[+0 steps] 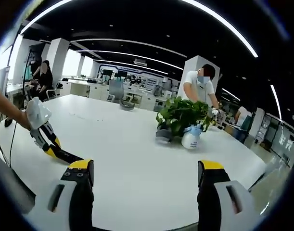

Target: Press the specified remote control buttons in sequence, fully releasing each button before pressing the next.

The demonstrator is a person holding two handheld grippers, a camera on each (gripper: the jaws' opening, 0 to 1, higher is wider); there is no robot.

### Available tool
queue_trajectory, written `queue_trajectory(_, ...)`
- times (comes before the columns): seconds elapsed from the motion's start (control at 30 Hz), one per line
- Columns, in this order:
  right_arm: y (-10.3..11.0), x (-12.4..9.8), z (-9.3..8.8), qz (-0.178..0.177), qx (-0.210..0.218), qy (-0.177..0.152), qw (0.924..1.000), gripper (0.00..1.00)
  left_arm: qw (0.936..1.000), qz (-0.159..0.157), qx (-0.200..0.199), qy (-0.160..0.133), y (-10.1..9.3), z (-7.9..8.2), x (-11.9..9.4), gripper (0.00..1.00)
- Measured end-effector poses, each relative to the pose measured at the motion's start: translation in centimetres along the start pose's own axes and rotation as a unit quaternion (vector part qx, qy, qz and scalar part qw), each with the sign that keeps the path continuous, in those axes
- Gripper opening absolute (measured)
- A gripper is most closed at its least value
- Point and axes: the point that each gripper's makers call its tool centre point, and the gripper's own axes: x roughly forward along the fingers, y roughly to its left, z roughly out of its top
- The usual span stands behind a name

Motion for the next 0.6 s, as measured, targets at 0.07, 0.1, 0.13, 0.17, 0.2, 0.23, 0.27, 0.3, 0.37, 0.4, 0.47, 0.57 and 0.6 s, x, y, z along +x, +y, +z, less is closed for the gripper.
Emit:
queue_trajectory(0.07, 0.0, 0.1, -0.2, 0.000, 0.000, 0.005, 1.0000, 0.89, 1.0000, 0.001, 0.003, 0.001, 0.6, 0.1, 0.2, 0.23)
queue_trajectory(0.1, 0.0, 0.1, -0.2, -0.001, 0.000, 0.005, 1.0000, 0.89, 1.0000, 0.000, 0.003, 0.001, 0.8, 0.1, 0.2, 0.23)
queue_trajectory(0.13, -0.1, 0.0, -0.2, -0.002, 0.001, 0.005, 1.0000, 0.89, 1.0000, -0.001, 0.002, 0.001, 1.0, 0.2, 0.3, 0.23)
queue_trajectory(0.17, -0.1, 0.0, -0.2, -0.003, 0.001, 0.006, 1.0000, 0.88, 1.0000, 0.000, 0.003, 0.002, 1.2, 0.2, 0.4, 0.23)
queue_trajectory(0.2, -0.2, 0.0, -0.5, -0.005, 0.000, 0.013, 0.9999, 0.88, 1.0000, 0.001, 0.005, 0.003, 1.4, 0.2, 0.5, 0.23)
queue_trajectory(0.23, -0.2, 0.0, -0.7, -0.006, -0.001, 0.019, 0.9998, 0.87, 1.0000, 0.003, 0.007, 0.003, 1.6, 0.2, 0.6, 0.23)
queue_trajectory(0.27, -0.2, 0.0, -0.9, -0.007, -0.001, 0.025, 0.9997, 0.86, 0.9999, 0.004, 0.008, 0.005, 1.8, 0.2, 0.7, 0.23)
queue_trajectory(0.3, -0.2, 0.1, -1.2, -0.006, 0.000, 0.033, 0.9994, 0.85, 0.9999, 0.006, 0.010, 0.007, 2.0, 0.3, 0.8, 0.23)
queue_trajectory(0.37, -0.1, 0.1, -1.7, -0.005, 0.003, 0.048, 0.9988, 0.83, 0.9998, 0.006, 0.019, 0.009, 2.3, 0.5, 0.9, 0.23)
queue_trajectory(0.4, -0.1, 0.1, -2.0, -0.004, 0.003, 0.056, 0.9984, 0.82, 0.9997, 0.006, 0.022, 0.010, 2.5, 0.5, 0.9, 0.23)
queue_trajectory(0.47, 0.0, 0.2, -2.5, 0.000, 0.005, 0.073, 0.9973, 0.80, 0.9997, 0.006, 0.022, 0.012, 3.0, 0.5, 1.3, 0.23)
queue_trajectory(0.57, 0.1, 0.2, -3.0, 0.001, 0.003, 0.086, 0.9963, 0.79, 0.9996, 0.007, 0.023, 0.013, 3.7, 0.7, 1.6, 0.23)
queue_trajectory(0.6, 0.1, 0.2, -3.1, 0.001, 0.003, 0.088, 0.9961, 0.79, 0.9995, 0.008, 0.026, 0.014, 4.1, 0.8, 1.7, 0.23)
